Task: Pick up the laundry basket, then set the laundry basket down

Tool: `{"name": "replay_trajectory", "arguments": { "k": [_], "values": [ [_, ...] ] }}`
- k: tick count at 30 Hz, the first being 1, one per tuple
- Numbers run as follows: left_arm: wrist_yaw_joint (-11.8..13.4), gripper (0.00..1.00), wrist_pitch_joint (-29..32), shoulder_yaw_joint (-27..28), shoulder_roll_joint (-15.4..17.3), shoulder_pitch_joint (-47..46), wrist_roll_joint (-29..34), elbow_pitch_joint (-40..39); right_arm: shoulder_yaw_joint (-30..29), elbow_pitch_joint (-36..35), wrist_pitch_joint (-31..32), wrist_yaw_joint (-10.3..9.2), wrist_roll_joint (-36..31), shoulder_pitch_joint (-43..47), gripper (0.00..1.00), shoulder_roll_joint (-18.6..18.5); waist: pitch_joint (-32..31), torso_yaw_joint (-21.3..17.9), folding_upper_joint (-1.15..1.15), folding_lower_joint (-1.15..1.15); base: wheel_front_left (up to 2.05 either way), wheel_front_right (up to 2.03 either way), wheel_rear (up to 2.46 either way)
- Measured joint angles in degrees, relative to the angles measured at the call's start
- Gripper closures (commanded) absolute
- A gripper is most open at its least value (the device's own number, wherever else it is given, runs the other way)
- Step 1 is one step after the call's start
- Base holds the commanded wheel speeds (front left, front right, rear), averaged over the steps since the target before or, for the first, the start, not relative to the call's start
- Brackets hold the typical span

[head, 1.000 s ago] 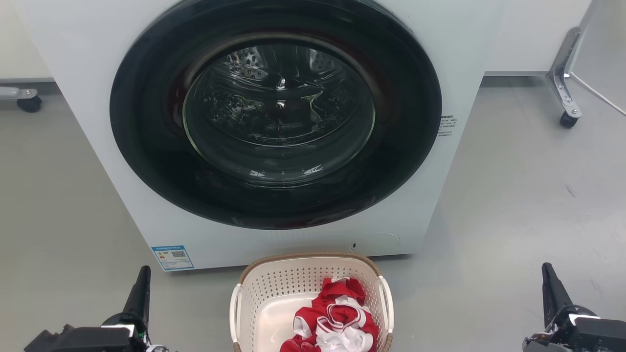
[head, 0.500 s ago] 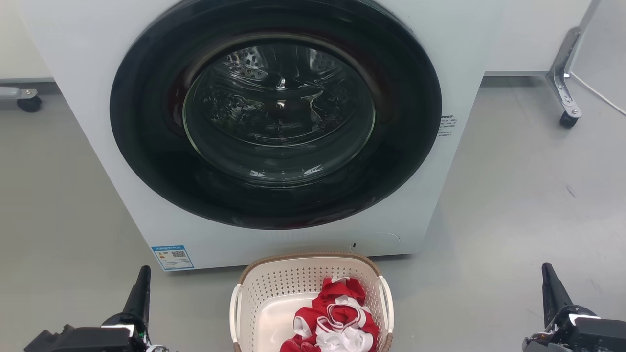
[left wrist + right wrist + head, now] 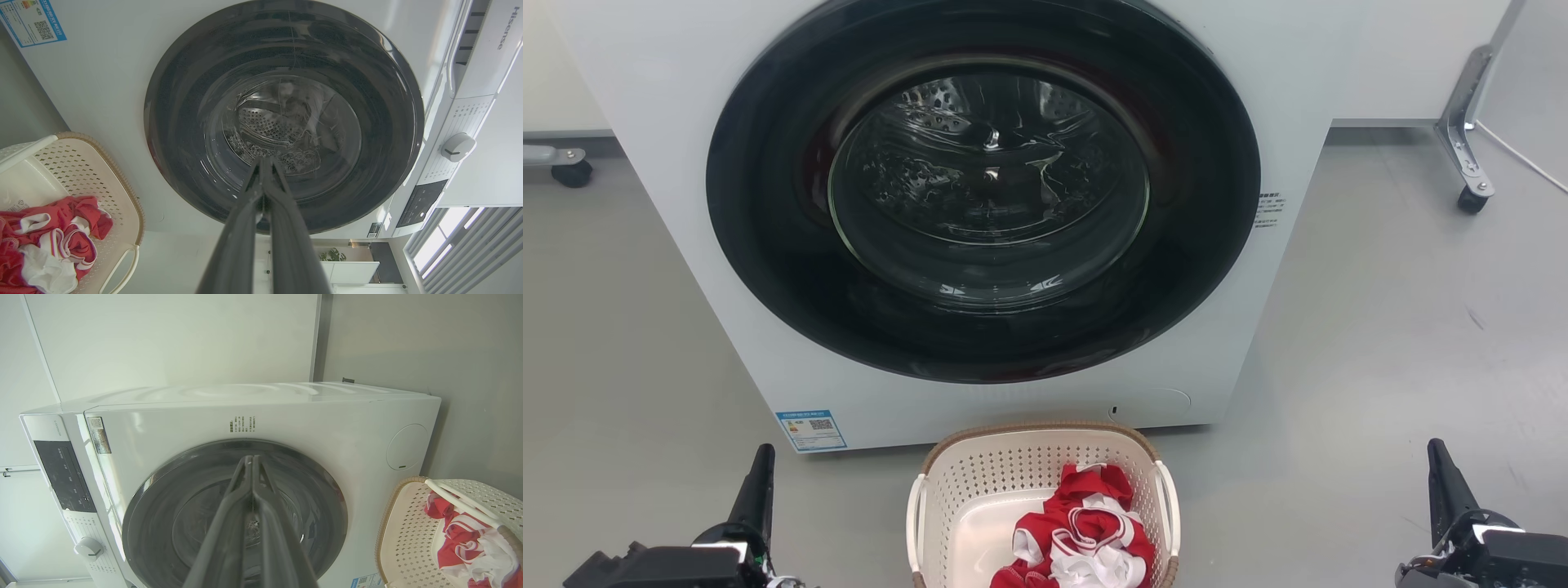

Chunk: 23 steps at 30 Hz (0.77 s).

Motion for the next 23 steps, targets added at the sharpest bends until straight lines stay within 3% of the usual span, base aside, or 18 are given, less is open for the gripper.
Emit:
{"name": "replay_trajectory", "arguments": {
  "k": [23],
  "values": [
    [0.0, 1.00, 0.0, 0.0, 0.0, 0.0, 0.0, 0.0, 0.0, 0.0, 0.0, 0.00, 0.0, 0.0, 1.00, 0.0, 0.0, 0.0, 0.00, 0.00, 0.00, 0.00, 0.00]
  ]
}}
